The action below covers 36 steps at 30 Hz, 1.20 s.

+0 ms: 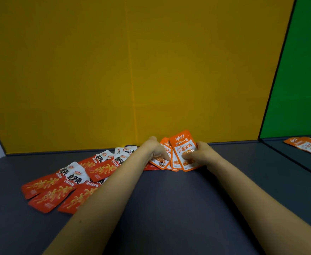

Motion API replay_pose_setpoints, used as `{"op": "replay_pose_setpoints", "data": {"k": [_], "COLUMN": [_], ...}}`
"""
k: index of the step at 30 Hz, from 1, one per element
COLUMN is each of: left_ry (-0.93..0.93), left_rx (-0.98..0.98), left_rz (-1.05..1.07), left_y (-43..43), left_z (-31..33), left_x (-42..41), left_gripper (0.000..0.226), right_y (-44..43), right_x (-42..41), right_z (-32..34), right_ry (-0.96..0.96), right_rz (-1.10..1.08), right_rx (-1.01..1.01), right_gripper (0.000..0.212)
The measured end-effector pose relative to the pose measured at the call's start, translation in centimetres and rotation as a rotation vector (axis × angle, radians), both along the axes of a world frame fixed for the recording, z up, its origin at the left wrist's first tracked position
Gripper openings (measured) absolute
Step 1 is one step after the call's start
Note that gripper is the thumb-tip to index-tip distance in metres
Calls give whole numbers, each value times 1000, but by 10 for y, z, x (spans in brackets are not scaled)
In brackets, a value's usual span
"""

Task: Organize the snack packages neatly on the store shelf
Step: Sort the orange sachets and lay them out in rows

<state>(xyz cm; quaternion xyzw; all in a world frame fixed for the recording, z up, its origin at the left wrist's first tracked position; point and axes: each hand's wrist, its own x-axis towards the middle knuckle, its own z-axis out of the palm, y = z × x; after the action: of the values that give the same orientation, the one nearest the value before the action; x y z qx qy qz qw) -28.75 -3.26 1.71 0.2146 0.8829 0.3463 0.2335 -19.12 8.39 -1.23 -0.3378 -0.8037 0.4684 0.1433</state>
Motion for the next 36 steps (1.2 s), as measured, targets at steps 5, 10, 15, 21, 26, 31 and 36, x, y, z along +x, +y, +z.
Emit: {"op": "replay_pose_setpoints", "data": {"k": [5, 10, 15, 21, 26, 31, 36], "left_ry": [-81, -149, -193, -242, -243, -335, -440], "left_rx": [93, 264, 377, 484, 505, 599, 674], "left_rz": [-15, -74, -70, -84, -164, -267, -297], "left_y": [-1, -4, -9, -3, 15, 41, 82], "left_z": [2, 2, -1, 2, 2, 0, -8], "left_x": [2, 0, -10, 15, 83, 163, 254], "left_gripper": [20, 32, 33, 34, 27, 11, 8], "right_y": [-4, -6, 5, -1, 7, 31, 71], "right_x": [8, 30, 63, 106, 162, 234, 305], "right_z": [-1, 11, 18, 9, 10, 16, 14], "right_ry": [118, 252, 260, 260, 305, 388, 413], "right_rz": [-13, -36, -113, -140, -107, -36, -72], "right_rx": [-80, -207, -211, -221, -244, -245, -220], "right_gripper": [20, 34, 34, 40, 34, 12, 17]}}
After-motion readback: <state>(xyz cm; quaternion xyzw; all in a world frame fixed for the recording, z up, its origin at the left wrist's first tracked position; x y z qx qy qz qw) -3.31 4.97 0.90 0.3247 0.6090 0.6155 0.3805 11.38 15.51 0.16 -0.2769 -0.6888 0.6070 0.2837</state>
